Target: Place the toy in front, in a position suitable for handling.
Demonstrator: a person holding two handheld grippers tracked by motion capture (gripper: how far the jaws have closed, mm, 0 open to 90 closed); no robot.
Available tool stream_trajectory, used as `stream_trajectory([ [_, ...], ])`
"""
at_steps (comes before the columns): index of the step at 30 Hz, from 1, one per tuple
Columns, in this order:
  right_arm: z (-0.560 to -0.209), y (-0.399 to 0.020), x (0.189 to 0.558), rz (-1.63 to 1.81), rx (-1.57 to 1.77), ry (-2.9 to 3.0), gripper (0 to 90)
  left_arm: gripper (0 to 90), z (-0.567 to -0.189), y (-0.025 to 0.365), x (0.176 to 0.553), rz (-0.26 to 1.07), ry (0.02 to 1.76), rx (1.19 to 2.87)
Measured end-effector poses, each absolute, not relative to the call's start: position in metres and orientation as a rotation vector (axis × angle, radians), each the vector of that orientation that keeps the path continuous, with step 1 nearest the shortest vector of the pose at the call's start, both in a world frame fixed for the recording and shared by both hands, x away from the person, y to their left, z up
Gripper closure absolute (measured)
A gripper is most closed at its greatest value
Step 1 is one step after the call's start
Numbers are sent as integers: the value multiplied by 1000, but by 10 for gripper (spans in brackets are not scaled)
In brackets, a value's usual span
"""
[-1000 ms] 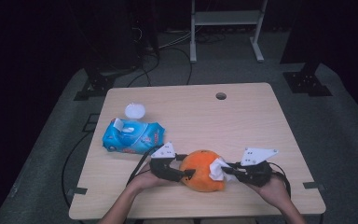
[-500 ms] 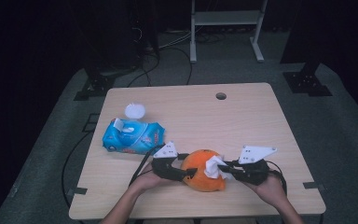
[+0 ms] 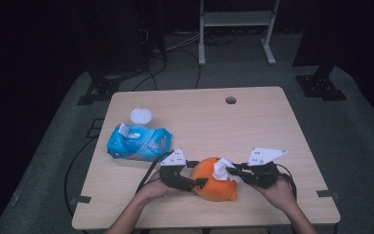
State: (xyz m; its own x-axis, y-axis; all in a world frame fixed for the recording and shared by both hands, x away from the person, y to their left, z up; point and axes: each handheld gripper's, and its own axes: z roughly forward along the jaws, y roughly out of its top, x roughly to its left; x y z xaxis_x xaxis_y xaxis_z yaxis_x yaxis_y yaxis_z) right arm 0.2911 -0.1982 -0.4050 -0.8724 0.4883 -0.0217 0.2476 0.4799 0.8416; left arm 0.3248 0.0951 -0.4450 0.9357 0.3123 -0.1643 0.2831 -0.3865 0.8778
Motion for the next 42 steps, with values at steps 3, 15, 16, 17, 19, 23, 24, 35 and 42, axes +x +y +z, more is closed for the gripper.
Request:
stream_trajectory([
  [3, -413, -199, 287, 1289, 597, 2512, 834, 189, -439, 96, 326, 6, 455, 1957],
  [15, -392, -183, 275, 1331, 529, 2433, 833, 375, -437, 76, 310, 101, 375, 2041],
  [16, -391, -176, 274, 1329, 510, 2436, 832, 382, -436, 74, 308, 120, 352, 2051],
  [17, -391, -171, 274, 1303, 492, 2437, 831, 386, -435, 73, 307, 135, 347, 2060],
  [19, -393, -169, 276, 1277, 495, 2441, 832, 394, -435, 74, 307, 124, 359, 2049],
  [23, -393, -186, 285, 1293, 620, 2395, 833, 400, -433, 70, 304, 138, 346, 2047],
  [24, -391, -187, 284, 1322, 616, 2389, 833, 400, -432, 68, 302, 153, 328, 2054],
  [35, -395, -191, 291, 1321, 702, 2395, 833, 294, -432, 63, 302, 131, 344, 2045],
  [42, -398, -185, 284, 1316, 636, 2490, 837, 169, -432, 61, 305, 12, 423, 1987],
])
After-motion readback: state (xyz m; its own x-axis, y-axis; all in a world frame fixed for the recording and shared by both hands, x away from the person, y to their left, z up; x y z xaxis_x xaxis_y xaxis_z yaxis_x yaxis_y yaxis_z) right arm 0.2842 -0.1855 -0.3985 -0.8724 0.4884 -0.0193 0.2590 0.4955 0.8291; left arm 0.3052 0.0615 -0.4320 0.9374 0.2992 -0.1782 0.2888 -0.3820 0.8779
